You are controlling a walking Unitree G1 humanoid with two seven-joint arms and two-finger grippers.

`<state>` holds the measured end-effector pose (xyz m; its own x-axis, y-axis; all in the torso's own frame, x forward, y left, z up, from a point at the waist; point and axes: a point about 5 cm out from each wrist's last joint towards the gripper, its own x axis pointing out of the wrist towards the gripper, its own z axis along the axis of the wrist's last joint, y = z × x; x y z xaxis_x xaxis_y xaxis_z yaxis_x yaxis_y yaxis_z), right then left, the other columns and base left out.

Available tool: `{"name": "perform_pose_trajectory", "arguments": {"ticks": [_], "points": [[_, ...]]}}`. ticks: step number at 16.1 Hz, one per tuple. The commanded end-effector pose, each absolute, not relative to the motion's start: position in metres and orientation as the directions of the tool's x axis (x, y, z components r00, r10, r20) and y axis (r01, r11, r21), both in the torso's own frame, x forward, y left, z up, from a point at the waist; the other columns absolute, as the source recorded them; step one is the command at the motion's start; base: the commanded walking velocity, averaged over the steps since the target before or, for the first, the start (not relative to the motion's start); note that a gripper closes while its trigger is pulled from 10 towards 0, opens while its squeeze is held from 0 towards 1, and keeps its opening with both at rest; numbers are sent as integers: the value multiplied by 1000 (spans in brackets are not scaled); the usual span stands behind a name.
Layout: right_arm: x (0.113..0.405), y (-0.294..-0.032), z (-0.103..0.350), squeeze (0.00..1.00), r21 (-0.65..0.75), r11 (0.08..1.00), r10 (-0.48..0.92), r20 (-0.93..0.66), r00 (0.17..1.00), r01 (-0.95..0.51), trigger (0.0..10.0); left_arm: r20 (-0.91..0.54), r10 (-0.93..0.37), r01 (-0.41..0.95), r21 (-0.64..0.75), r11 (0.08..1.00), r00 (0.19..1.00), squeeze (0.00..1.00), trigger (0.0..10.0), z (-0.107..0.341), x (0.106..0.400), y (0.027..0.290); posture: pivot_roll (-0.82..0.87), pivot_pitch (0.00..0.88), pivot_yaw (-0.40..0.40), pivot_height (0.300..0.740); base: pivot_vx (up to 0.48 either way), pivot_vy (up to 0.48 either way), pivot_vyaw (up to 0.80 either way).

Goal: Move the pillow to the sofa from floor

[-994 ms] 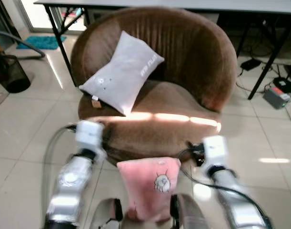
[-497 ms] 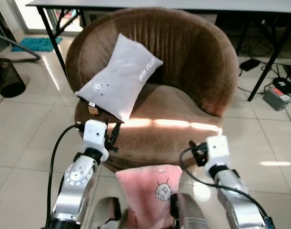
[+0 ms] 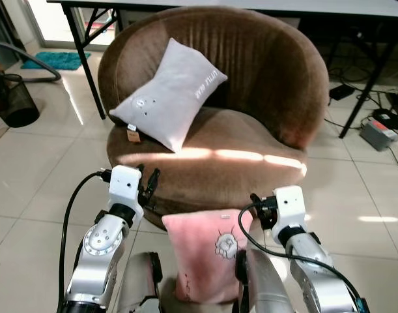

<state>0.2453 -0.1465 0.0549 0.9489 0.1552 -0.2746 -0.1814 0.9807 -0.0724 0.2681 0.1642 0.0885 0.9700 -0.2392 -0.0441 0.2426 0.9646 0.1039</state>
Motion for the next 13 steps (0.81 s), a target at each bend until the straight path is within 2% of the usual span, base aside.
{"name": "perform_pose_trajectory", "arguments": {"ticks": [1,9,10,13], "points": [[247,-147,60,0,-82,980,154,-265,952,-182,10000,-57,-236,241,114,964,970,0,10000,85,267,165,-61,17,13,547,0,0,0],[243,-143,60,0,-47,982,165,-277,947,-184,10000,-109,-237,248,111,962,965,0,10000,74,261,169,-55,29,12,547,0,0,0],[243,-141,60,1000,-29,981,174,-277,945,-190,10000,-114,-235,248,114,962,965,0,10000,73,260,170,-52,36,14,547,0,0,0],[250,-137,57,1000,-1,978,200,-278,940,-208,10000,-130,-257,274,131,953,958,0,10000,72,256,174,-36,61,18,547,0,0,0]]}}
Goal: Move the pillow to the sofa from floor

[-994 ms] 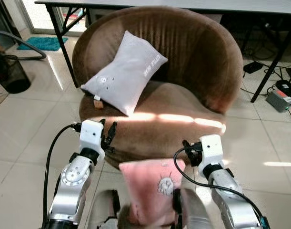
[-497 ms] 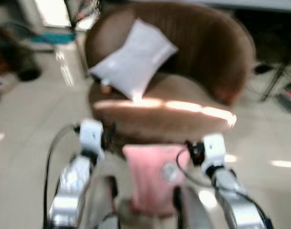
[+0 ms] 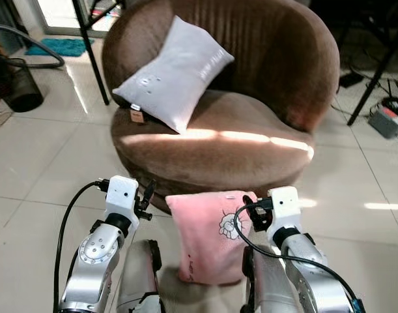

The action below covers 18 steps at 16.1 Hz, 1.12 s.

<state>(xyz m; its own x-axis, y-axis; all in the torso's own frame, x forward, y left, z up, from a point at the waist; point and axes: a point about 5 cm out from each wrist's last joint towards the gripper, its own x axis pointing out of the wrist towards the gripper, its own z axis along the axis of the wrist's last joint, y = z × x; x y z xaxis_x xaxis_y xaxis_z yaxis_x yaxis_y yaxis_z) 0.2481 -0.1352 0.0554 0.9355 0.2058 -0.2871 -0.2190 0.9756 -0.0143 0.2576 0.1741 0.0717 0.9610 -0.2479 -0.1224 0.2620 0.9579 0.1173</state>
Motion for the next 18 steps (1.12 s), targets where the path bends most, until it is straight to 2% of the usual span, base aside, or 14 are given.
{"name": "perform_pose_trajectory", "arguments": {"ticks": [1,3,5,6,8,10,12,16,18], "points": [[253,-139,54,1000,10,980,193,-289,938,-199,10000,-133,-271,289,148,946,953,0,10000,72,254,175,-28,72,20,547,0,0,0],[258,-141,49,1000,59,985,173,-302,938,-163,10000,-132,-281,300,163,940,951,0,10000,74,252,178,-22,86,23,547,0,0,0],[276,-148,37,1000,251,968,89,-326,941,-4,10000,-156,-351,378,209,902,923,0,10000,79,258,182,5,151,39,547,0,0,0],[280,-150,35,1000,292,956,68,-332,941,34,10000,-157,-380,407,216,888,912,0,10000,82,260,180,19,170,46,547,0,0,0],[300,-159,34,1000,432,889,10,-346,938,150,10000,-147,-515,535,248,808,845,0,10000,104,269,174,57,200,53,547,0,0,0],[314,-165,37,1000,506,842,-8,-335,942,187,10000,-151,-530,550,287,784,834,0,10000,125,272,187,151,270,72,547,0,0,0],[319,-169,39,1000,512,838,-16,-319,948,187,10000,-143,-556,572,270,774,819,0,10000,137,271,187,181,281,82,547,0,0,0],[333,-188,46,1000,498,838,-76,-297,952,222,10000,-149,-691,704,233,671,707,0,10000,173,265,185,295,304,140,547,0,0,0],[338,-193,49,1000,470,851,-86,-315,945,234,10000,-160,-713,730,199,654,682,0,10000,186,257,187,368,350,180,547,0,0,0]]}}
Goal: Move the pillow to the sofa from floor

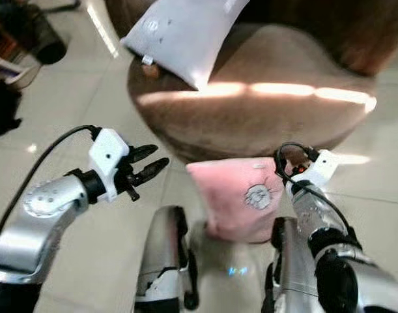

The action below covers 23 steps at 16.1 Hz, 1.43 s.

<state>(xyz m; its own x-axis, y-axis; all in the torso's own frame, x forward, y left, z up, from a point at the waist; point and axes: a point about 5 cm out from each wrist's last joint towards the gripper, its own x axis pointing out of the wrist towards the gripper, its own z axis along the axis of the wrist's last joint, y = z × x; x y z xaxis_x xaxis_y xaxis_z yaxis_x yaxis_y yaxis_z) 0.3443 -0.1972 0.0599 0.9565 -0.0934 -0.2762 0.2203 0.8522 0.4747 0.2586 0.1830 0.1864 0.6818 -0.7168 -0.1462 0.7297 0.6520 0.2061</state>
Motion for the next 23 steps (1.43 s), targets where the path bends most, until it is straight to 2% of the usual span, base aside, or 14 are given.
{"name": "perform_pose_trajectory", "arguments": {"ticks": [1,6,7,9,10,11,12,13,14,15,16,17,23], "points": [[338,-194,48,1000,465,851,-96,-321,942,245,10000,-170,-718,738,184,650,675,0,10000,189,249,187,386,345,186,547,0,0,0],[331,-190,38,1000,364,874,-182,-367,912,321,10000,-232,-708,744,157,650,667,0,10000,196,227,197,426,331,215,547,0,0,0],[331,-191,37,0,371,866,-195,-369,909,336,10000,-237,-705,742,156,652,669,0,10000,196,227,198,432,332,219,547,0,0,0],[329,-189,35,0,448,806,-221,-378,899,387,10000,-247,-698,738,144,660,672,0,10000,200,224,201,432,328,226,547,0,0,0],[331,-180,35,0,495,797,-165,-375,912,347,10000,-256,-711,751,120,649,655,0,10000,199,223,200,433,325,227,547,0,0,0],[331,-173,34,0,521,794,-117,-377,919,315,10000,-284,-728,772,82,630,625,0,10000,197,219,199,433,323,227,547,0,0,0],[331,-169,32,0,516,805,-89,-381,920,292,10000,-336,-757,813,46,580,560,0,10000,192,210,199,433,322,227,547,0,0,0],[330,-168,32,0,508,812,-87,-381,920,287,8784,-377,-775,844,36,535,507,0,10000,189,201,199,434,323,227,547,0,0,0],[330,-169,31,0,508,812,-90,-380,921,288,8118,-383,-778,849,34,527,498,0,10000,188,200,199,435,323,226,547,0,0,0],[329,-171,31,0,515,805,-95,-378,921,294,3765,-378,-780,847,23,532,500,0,10000,189,199,198,436,321,223,547,0,0,0],[328,-172,30,0,527,797,-96,-372,923,296,1176,-372,-777,841,23,540,508,0,10000,190,200,197,438,319,222,547,0,0,0],[327,-172,30,0,520,803,-94,-373,923,292,0,-371,-775,840,22,543,511,0,10000,191,201,197,437,318,221,547,0,0,0],[326,-173,28,0,505,819,-79,-372,925,273,0,-378,-771,838,23,545,512,0,10000,190,200,198,433,319,221,547,0,0,0]]}}
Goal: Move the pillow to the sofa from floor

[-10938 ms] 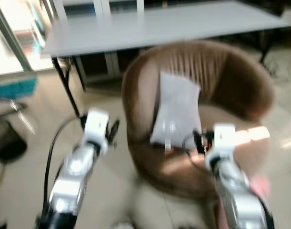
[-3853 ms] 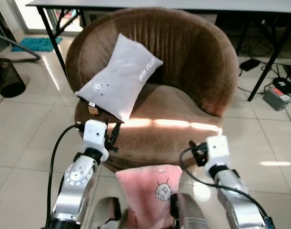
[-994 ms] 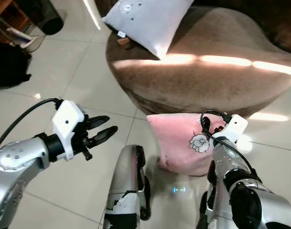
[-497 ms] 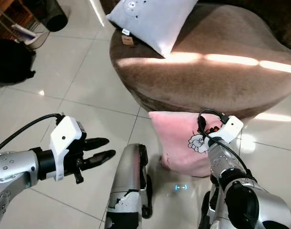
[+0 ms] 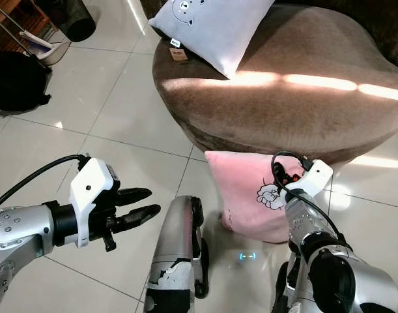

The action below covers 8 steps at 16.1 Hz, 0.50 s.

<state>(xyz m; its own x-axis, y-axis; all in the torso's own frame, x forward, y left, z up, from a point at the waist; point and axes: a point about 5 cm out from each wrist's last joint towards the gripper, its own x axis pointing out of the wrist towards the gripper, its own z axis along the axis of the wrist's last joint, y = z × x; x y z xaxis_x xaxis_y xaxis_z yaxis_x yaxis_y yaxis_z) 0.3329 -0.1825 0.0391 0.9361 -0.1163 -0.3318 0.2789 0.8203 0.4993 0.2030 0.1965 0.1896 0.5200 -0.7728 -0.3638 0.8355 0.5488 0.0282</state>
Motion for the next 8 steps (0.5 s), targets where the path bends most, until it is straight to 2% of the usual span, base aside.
{"name": "perform_pose_trajectory", "arguments": {"ticks": [1,8], "points": [[326,-173,28,0,504,819,-79,-372,925,273,0,-378,-771,837,22,546,513,0,10000,190,200,198,433,319,221,547,0,0,0],[323,-174,25,0,503,823,-72,-367,928,262,0,-378,-774,839,11,544,507,0,10000,187,198,196,423,316,219,547,0,0,0]]}}
